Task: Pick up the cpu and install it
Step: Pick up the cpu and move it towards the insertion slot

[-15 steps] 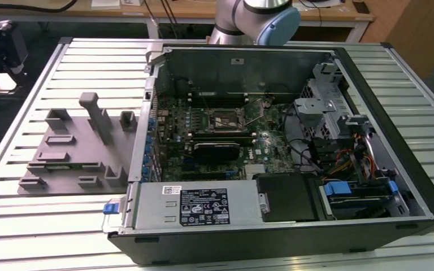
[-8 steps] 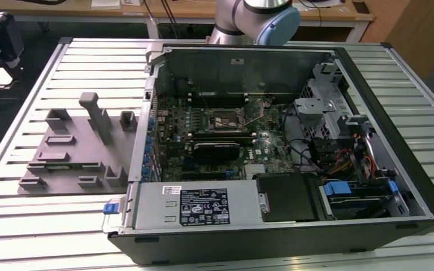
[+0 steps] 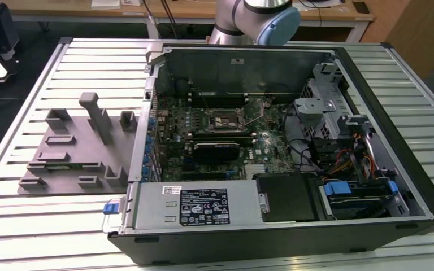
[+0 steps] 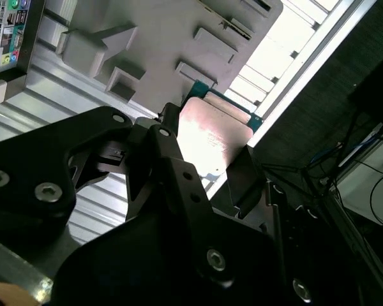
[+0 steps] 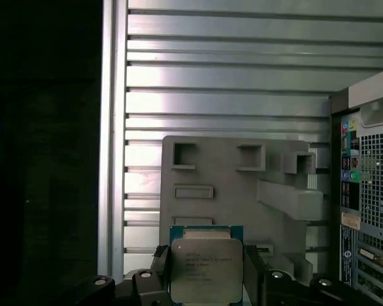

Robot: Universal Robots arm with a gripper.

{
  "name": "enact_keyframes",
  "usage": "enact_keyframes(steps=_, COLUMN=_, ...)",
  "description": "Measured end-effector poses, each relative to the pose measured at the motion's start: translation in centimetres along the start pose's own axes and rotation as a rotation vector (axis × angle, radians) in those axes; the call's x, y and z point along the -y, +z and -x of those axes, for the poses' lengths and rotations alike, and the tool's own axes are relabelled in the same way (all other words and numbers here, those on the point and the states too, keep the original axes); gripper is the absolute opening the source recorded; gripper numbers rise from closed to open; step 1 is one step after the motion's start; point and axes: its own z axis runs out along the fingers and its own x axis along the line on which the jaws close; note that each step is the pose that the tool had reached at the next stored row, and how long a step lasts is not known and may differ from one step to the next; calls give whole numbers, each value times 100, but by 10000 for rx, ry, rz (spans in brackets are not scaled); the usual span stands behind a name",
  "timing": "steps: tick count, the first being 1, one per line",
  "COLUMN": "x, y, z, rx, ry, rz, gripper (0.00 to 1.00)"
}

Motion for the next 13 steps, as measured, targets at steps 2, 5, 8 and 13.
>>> enact_keyframes(steps=2, x=-1, y=-28, z=1, rx=1, ry=0, rz=-3, gripper=54)
enact_keyframes(steps=5, x=-3, y=-72, z=3, rx=2, ry=0, rz=-5, gripper=54)
enact_keyframes(steps=8, x=-4, y=-98, z=3, rx=3, ry=0, rz=-5, gripper=54)
enact_keyframes(steps=13, x=-7, y=-152, z=6, rx=1, ry=0, rz=-9, gripper=54)
